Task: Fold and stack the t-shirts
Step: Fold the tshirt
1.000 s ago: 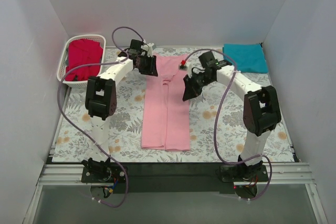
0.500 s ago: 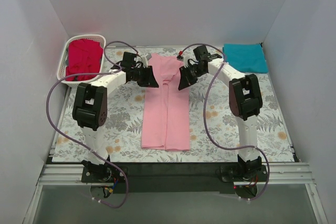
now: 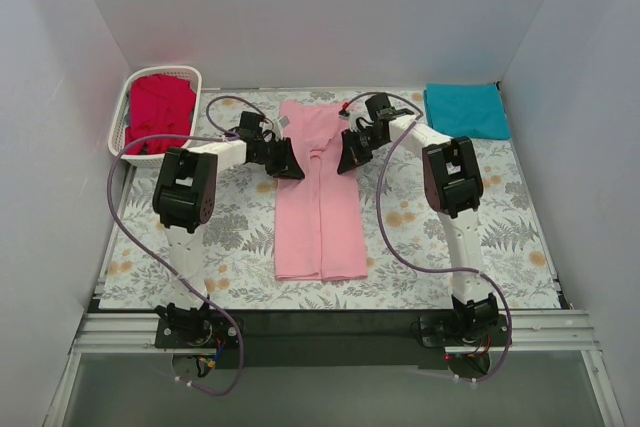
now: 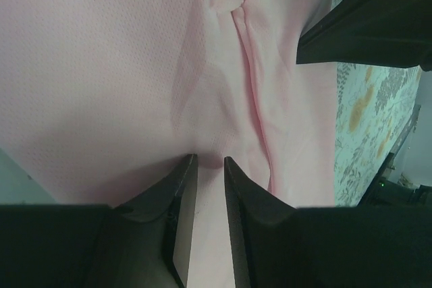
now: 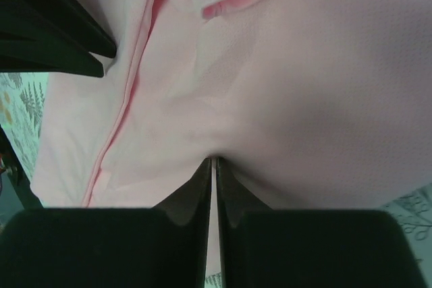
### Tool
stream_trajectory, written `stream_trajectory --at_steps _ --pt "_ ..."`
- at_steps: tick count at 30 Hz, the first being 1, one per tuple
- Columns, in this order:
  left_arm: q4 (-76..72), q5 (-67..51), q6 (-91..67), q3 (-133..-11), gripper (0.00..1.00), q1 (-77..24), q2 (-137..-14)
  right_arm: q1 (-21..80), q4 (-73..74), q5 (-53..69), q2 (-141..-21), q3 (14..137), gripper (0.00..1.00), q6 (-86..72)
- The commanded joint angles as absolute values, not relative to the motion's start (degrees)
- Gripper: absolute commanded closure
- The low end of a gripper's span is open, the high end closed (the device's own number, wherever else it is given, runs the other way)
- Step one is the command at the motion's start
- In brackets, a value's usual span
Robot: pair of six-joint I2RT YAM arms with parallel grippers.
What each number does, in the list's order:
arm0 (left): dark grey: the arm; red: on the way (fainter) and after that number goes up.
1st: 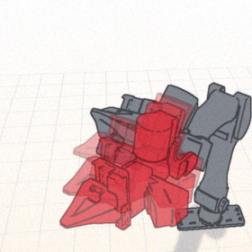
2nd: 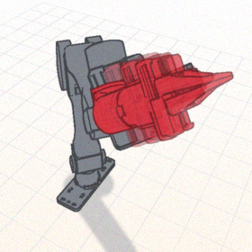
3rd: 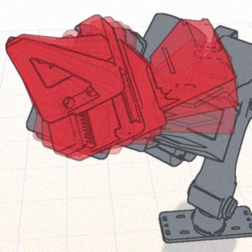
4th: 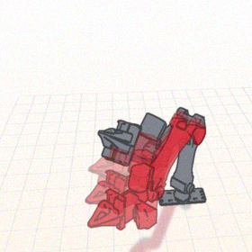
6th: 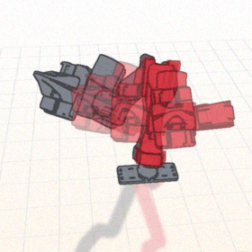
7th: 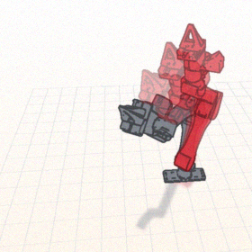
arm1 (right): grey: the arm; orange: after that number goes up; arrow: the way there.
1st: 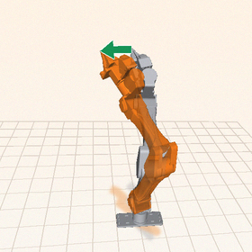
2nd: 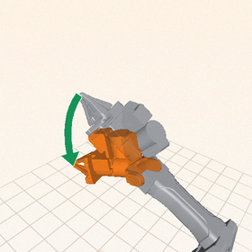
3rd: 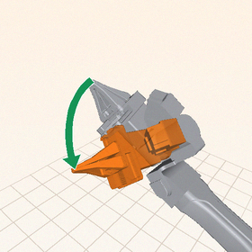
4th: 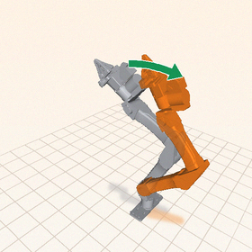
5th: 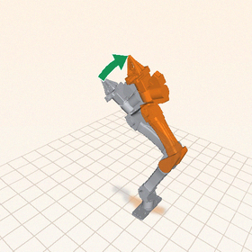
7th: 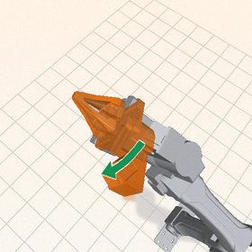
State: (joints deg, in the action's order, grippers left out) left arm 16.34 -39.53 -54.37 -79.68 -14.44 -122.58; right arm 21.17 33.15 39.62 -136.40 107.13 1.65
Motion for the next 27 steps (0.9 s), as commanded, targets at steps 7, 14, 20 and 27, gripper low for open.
stream_trajectory --at_steps 7,14,20,27 --pt "18.9 -36.7 -51.9 -93.4 0.77 -11.6 -132.8 18.5 29.4 35.8 -143.8 118.3 0.83 1.1" --pt "20.9 -36.3 -50.2 -99.1 0.71 -11.1 -132.1 17.7 29.3 32.3 -142.1 125.8 0.73 2.8" --pt "19.8 -36.6 -45.5 -98.3 0.38 -11.0 -115.8 18.1 29.3 31.1 -125.5 123.8 0.21 10.7" --pt "18.0 -39.1 -39.3 -86.3 0.14 -10.5 -92.7 20.8 29.3 26.9 -103.0 109.3 0.02 22.9"
